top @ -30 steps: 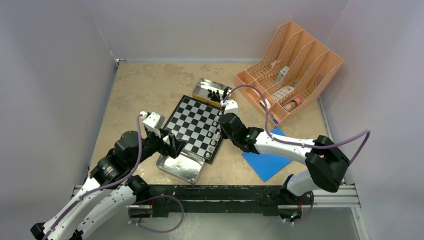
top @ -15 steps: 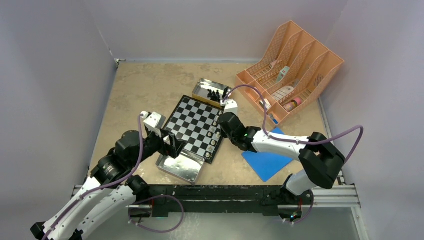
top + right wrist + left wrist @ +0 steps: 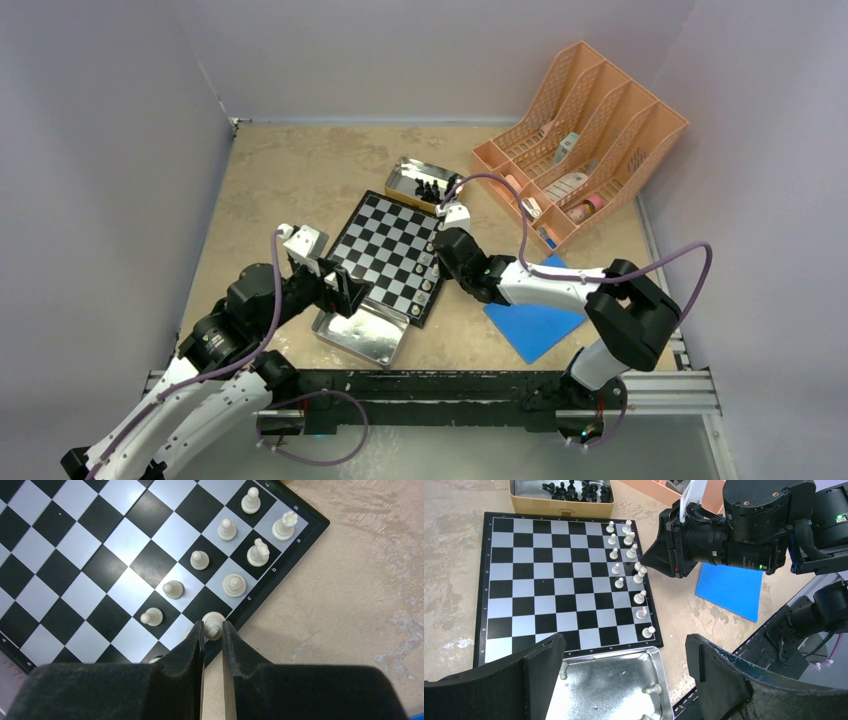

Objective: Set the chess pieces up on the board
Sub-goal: Place the chess piece on the chessboard.

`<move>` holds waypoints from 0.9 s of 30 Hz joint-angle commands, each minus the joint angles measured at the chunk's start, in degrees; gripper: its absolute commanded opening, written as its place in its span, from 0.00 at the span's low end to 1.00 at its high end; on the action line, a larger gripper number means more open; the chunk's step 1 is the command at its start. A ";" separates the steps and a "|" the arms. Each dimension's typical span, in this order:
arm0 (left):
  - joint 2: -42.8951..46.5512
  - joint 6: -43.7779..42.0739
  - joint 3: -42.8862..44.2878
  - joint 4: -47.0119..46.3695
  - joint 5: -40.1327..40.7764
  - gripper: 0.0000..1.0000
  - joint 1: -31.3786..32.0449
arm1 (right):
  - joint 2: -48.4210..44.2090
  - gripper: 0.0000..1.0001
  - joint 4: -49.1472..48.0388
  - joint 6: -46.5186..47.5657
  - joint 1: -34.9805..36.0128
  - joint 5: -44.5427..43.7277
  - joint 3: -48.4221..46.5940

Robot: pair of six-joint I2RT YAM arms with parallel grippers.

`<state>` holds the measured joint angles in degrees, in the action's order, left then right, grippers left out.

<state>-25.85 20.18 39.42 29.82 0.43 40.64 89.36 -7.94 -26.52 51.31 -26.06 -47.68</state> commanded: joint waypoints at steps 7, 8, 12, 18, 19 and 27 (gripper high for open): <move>-0.45 -0.58 0.00 -1.31 0.00 0.90 0.05 | 0.54 0.09 -2.96 0.25 -0.24 2.53 0.65; -0.58 -0.66 0.08 -1.43 0.01 0.90 0.05 | 0.67 0.09 -2.95 0.35 -0.24 2.72 0.66; -1.02 -0.72 0.12 -1.20 0.10 0.90 0.05 | 0.99 0.09 -2.25 0.28 -0.24 3.55 0.08; -0.60 -0.76 0.13 -1.07 0.67 0.90 0.05 | 0.47 0.09 -1.01 -0.90 -0.24 4.15 -0.33; -0.59 -0.76 0.13 -1.07 0.71 0.90 0.07 | 0.39 0.09 -0.87 -0.87 -0.24 3.97 -0.35; -0.64 -0.63 0.13 -1.03 0.63 0.90 0.05 | 0.77 0.09 -1.43 0.68 -0.29 -0.51 -0.81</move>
<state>-26.72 20.14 39.42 30.13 0.49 40.64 90.06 -8.32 -26.76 51.31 -23.31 -47.24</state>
